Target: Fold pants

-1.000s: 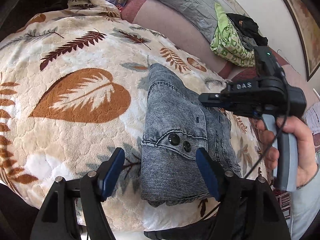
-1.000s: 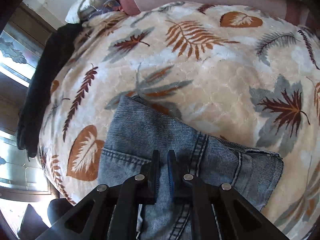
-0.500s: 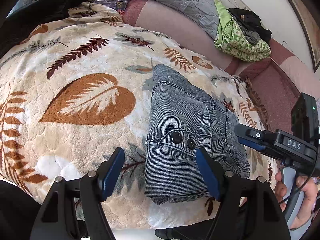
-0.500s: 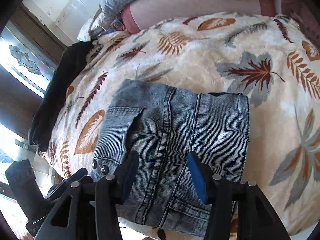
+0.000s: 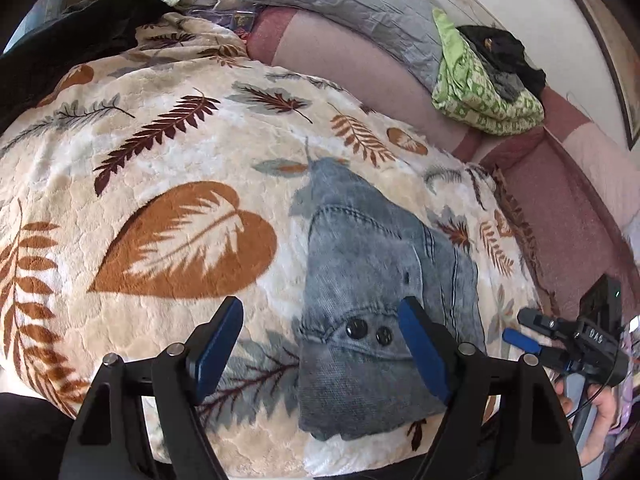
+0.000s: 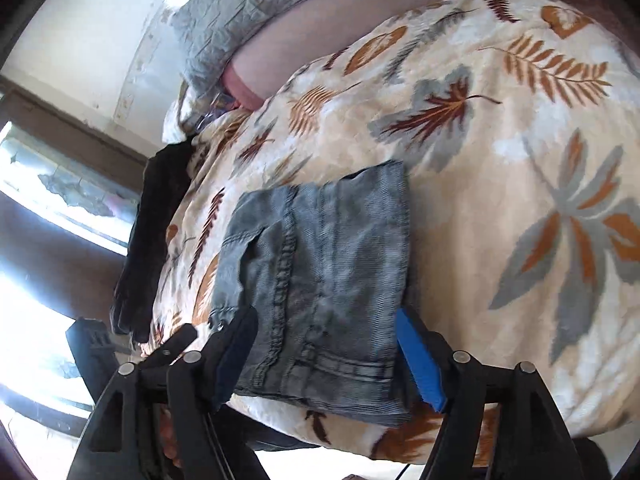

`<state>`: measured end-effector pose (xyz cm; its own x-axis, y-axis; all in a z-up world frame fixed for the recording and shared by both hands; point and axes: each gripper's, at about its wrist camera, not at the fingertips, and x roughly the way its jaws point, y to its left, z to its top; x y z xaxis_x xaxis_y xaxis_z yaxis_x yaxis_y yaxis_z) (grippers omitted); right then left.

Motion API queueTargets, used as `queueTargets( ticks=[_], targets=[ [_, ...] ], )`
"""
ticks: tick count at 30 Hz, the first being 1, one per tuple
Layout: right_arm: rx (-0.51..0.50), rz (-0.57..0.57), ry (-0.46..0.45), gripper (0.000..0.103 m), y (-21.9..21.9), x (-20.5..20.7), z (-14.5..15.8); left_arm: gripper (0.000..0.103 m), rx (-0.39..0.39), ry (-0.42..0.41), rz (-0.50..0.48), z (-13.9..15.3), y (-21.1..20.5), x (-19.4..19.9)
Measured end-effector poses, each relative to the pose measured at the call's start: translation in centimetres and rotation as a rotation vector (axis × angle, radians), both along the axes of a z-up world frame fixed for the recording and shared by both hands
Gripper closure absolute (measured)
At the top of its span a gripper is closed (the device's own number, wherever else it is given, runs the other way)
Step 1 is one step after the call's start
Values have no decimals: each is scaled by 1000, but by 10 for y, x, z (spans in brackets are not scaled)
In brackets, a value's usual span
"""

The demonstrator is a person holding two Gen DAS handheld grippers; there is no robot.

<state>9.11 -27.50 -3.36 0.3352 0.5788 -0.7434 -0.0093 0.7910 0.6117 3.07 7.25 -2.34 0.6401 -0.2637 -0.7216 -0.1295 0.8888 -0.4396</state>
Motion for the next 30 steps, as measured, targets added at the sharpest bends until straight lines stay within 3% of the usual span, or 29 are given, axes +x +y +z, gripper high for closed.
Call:
queueTargets(
  ticks=[4, 6, 10, 12, 13, 14, 15, 16, 17, 21, 24, 30],
  targets=[
    [140, -26, 136, 27, -25, 22, -31, 21, -133, 98, -45, -23, 15, 38],
    [236, 18, 179, 27, -20, 30, -43, 21, -214, 141, -100, -38, 13, 53],
    [244, 59, 273, 27, 3, 39, -67, 21, -300, 178, -168, -57, 2, 67],
    [237, 63, 266, 26, 12, 42, -68, 22, -295, 168, -174, -55, -1, 68],
    [204, 82, 254, 32, 17, 43, -65, 22, -292, 167, -188, -54, -4, 69],
    [169, 96, 245, 43, 23, 44, -63, 23, -278, 166, -203, -53, -8, 70],
    [129, 120, 259, 73, 31, 44, -65, 38, -248, 173, -217, -52, -13, 71],
    [103, 128, 253, 74, 36, 43, -65, 49, -195, 195, -220, -52, -18, 72],
    [69, 141, 237, 74, 41, 43, -62, 51, -148, 193, -218, -50, -23, 72],
    [7, 166, 148, 82, 53, 41, -36, 72, -34, 146, -242, -31, -34, 67],
    [-6, 178, 75, 88, 60, 44, -7, 75, 2, 83, -272, -8, -35, 69],
    [-22, 171, -64, 89, 71, 84, 55, 76, 29, -55, -258, 46, -25, 103]
  ],
)
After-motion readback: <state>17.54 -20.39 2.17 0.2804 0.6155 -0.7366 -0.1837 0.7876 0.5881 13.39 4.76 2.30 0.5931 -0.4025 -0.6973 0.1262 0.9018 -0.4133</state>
